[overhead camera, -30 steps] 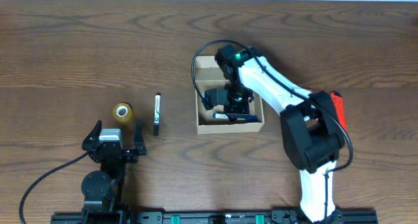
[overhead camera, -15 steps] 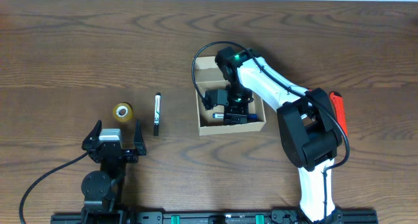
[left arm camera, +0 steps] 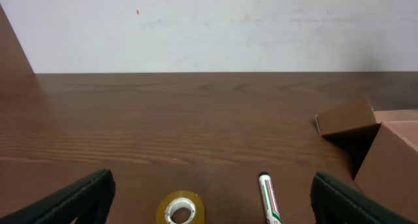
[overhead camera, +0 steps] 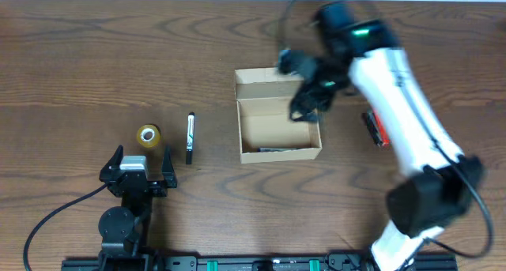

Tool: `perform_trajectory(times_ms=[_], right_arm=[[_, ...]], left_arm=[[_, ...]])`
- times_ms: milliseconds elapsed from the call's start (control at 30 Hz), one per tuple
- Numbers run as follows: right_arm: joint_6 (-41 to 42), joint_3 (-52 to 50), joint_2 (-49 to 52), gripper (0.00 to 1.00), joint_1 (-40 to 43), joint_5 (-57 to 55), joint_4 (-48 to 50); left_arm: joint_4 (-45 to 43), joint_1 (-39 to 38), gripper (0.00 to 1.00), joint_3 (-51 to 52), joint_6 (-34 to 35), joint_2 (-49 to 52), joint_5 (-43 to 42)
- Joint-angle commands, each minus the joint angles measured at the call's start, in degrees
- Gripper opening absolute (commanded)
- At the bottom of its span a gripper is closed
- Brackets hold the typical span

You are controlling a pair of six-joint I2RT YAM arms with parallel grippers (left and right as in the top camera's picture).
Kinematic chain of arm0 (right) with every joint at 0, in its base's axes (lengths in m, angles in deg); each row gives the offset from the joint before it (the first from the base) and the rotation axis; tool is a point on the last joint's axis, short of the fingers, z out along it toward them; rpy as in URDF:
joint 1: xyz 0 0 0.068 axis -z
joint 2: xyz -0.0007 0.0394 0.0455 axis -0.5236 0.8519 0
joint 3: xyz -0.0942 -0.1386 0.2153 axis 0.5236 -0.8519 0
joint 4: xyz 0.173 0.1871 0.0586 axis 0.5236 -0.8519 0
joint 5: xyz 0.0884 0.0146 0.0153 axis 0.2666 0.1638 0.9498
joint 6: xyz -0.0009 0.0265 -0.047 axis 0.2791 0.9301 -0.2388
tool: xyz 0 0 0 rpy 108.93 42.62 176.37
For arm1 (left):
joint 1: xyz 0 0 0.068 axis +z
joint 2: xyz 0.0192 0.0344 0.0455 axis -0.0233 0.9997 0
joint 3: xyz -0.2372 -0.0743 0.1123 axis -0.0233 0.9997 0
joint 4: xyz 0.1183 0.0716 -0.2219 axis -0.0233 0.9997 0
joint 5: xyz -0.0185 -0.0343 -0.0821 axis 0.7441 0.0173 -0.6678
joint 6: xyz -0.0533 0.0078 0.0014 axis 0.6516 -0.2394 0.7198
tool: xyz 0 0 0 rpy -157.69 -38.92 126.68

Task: Pack container
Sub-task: 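Open right gripper and withdraw toward the red stapler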

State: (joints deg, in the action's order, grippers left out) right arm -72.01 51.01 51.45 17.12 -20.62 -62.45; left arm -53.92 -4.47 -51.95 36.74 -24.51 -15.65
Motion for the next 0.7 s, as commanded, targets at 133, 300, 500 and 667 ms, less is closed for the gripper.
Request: perform_trajectory(times_ms=[133,300,500,667], right_arm=[[18.9,1.9,-0.8,0.99,11.7,-16.0,-2.7],[27.3,10.4,-0.9,0.99,14.3,-21.1,-9.5],[27.7,10.3,-0.6,0.99,14.6,-26.5,-8.1],[24.2,2.5,-0.6,0.99,15.4,-26.6,-3.1]], left_arm=[[2.0,0.2,0.95,1.3,0.6,-0.4,-0.6],[2.0,0.2,0.95,1.3,0.7,-0.4,-0.6],[2.0,0.2,0.95,1.3,0.7,-0.4,-0.6],[2.0,0.2,0.95,1.3,0.7,-0.4,-0.6]])
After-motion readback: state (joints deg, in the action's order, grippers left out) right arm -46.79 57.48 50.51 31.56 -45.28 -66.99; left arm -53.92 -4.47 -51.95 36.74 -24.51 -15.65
